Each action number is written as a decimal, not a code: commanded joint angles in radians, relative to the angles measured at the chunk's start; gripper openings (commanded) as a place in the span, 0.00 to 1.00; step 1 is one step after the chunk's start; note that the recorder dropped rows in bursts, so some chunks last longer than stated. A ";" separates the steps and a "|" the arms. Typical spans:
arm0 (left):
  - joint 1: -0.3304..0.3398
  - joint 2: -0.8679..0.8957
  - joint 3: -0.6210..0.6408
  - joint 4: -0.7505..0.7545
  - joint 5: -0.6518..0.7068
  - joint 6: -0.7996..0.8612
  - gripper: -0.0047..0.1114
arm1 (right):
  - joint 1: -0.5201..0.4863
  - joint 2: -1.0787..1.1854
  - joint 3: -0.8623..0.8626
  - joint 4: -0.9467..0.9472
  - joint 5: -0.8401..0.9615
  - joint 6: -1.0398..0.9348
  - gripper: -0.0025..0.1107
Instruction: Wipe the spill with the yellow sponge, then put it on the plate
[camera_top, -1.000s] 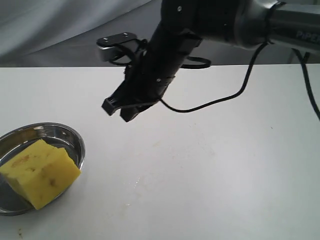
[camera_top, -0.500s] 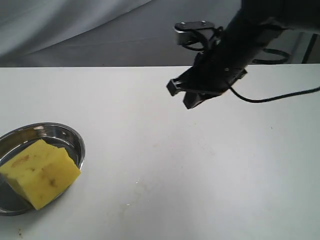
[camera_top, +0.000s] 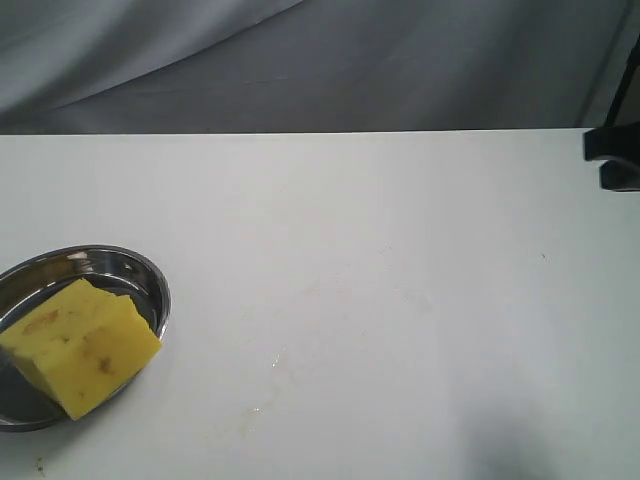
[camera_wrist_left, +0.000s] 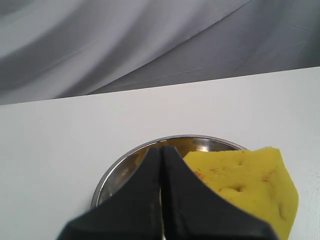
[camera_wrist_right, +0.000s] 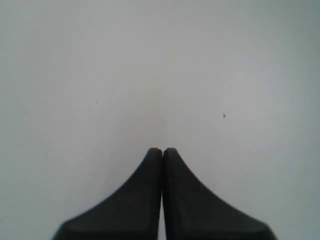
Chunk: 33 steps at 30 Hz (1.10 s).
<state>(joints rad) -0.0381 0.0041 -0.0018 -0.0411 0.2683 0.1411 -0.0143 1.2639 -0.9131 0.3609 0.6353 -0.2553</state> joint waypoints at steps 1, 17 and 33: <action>-0.002 -0.004 0.002 -0.002 -0.007 -0.001 0.04 | -0.024 -0.206 0.124 0.016 -0.119 -0.037 0.02; -0.002 -0.004 0.002 -0.002 -0.007 -0.001 0.04 | -0.024 -1.097 0.360 -0.014 -0.259 -0.030 0.02; -0.002 -0.004 0.002 -0.002 -0.009 -0.001 0.04 | -0.024 -1.264 0.362 -0.116 -0.266 0.039 0.02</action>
<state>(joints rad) -0.0381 0.0041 -0.0018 -0.0411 0.2683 0.1411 -0.0307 0.0030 -0.5602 0.3219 0.3727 -0.2178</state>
